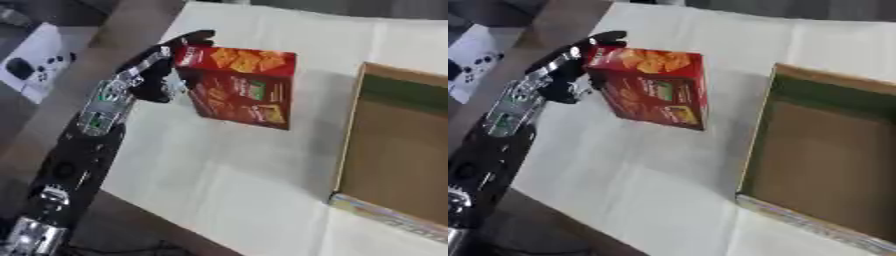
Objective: Pick up objects on the table and place them in the box.
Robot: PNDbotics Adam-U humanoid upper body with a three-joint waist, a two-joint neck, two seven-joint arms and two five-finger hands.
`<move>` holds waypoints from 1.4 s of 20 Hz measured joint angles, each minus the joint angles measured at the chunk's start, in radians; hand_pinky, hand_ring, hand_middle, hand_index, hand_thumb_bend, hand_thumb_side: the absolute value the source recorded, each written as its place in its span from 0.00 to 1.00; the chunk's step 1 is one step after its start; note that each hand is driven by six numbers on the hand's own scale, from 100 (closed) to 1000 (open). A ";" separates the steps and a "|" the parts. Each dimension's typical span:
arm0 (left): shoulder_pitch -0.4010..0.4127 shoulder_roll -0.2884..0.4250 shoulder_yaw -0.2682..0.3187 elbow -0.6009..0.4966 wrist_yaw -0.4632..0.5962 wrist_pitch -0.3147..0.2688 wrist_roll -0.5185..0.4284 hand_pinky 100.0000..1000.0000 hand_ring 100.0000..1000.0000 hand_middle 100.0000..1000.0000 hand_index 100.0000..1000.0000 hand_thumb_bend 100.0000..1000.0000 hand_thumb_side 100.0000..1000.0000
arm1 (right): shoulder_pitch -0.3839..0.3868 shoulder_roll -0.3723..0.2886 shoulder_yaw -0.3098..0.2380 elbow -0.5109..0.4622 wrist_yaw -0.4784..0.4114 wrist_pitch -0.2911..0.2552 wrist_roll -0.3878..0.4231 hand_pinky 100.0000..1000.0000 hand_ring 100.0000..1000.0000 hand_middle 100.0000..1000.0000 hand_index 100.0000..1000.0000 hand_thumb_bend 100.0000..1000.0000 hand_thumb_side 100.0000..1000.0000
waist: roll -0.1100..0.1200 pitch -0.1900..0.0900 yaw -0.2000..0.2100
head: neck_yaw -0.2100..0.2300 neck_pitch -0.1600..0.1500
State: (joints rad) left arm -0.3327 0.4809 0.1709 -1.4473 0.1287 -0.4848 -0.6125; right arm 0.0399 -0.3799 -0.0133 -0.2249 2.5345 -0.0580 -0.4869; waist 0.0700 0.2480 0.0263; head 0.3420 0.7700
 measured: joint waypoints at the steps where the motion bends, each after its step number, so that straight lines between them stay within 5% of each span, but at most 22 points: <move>1: 0.000 0.000 0.000 0.001 -0.002 -0.001 0.001 0.68 0.99 1.00 1.00 0.00 0.42 | -0.002 0.000 0.000 0.000 0.000 0.000 0.000 0.25 0.46 0.60 0.74 0.00 1.00 | 0.001 0.000 0.000 | 0.000 0.000; 11: -0.011 0.000 -0.007 0.003 -0.030 -0.011 0.011 0.59 0.92 1.00 0.97 0.00 0.44 | -0.005 -0.002 0.000 -0.011 0.001 -0.013 0.003 0.26 0.46 0.60 0.74 0.00 1.00 | 0.012 0.009 -0.014 | -0.008 0.000; 12: -0.012 0.000 -0.008 0.003 -0.031 -0.012 0.011 0.46 0.81 0.92 0.94 0.00 0.43 | -0.006 -0.004 0.000 -0.013 0.001 -0.014 0.004 0.26 0.46 0.60 0.74 0.00 1.00 | 0.015 0.012 -0.016 | -0.008 0.000; 16: -0.021 -0.007 -0.023 -0.001 -0.031 -0.015 0.015 0.23 0.56 0.69 0.80 0.00 0.37 | -0.009 -0.014 0.000 -0.021 0.002 -0.025 0.005 0.26 0.46 0.60 0.74 0.00 1.00 | 0.020 0.017 -0.026 | -0.009 0.000; 17: -0.024 -0.011 -0.025 -0.004 -0.030 -0.014 0.014 0.28 0.60 0.73 0.84 0.00 0.38 | -0.012 -0.015 0.000 -0.024 0.002 -0.029 0.006 0.26 0.46 0.60 0.74 0.00 1.00 | 0.021 0.019 -0.029 | -0.009 0.000; 18: -0.027 -0.015 -0.027 -0.004 -0.027 -0.013 0.013 0.08 0.46 0.55 0.70 0.00 0.34 | -0.014 -0.018 0.000 -0.025 0.002 -0.032 0.006 0.26 0.46 0.61 0.74 0.00 1.00 | 0.021 0.020 -0.031 | -0.009 0.000; 19: -0.028 -0.019 -0.029 -0.004 -0.020 -0.013 0.013 0.09 0.47 0.56 0.71 0.00 0.34 | -0.014 -0.019 0.000 -0.027 0.003 -0.035 0.007 0.26 0.46 0.61 0.74 0.00 1.00 | 0.023 0.022 -0.033 | -0.009 0.000; 20: -0.028 -0.021 -0.030 -0.004 -0.012 -0.013 0.013 0.00 0.36 0.42 0.53 0.00 0.35 | -0.014 -0.019 0.000 -0.030 0.004 -0.039 0.007 0.26 0.46 0.61 0.74 0.00 1.00 | 0.024 0.025 -0.035 | -0.009 0.000; 24: -0.028 -0.032 -0.033 0.000 0.013 -0.030 0.030 0.00 0.23 0.34 0.41 0.00 0.40 | -0.016 -0.020 0.000 -0.038 0.005 -0.047 0.007 0.26 0.46 0.61 0.74 0.00 1.00 | 0.027 0.034 -0.039 | -0.009 0.000; 28: -0.028 -0.035 -0.047 -0.001 0.031 -0.037 0.037 0.00 0.21 0.33 0.40 0.00 0.39 | -0.019 -0.026 0.000 -0.044 0.006 -0.051 0.007 0.26 0.46 0.61 0.74 0.00 1.00 | 0.028 0.037 -0.040 | -0.009 0.000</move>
State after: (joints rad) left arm -0.3604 0.4458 0.1235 -1.4482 0.1600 -0.5220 -0.5753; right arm 0.0211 -0.4059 -0.0135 -0.2688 2.5408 -0.1091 -0.4797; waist 0.0979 0.2851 -0.0140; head 0.3331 0.7700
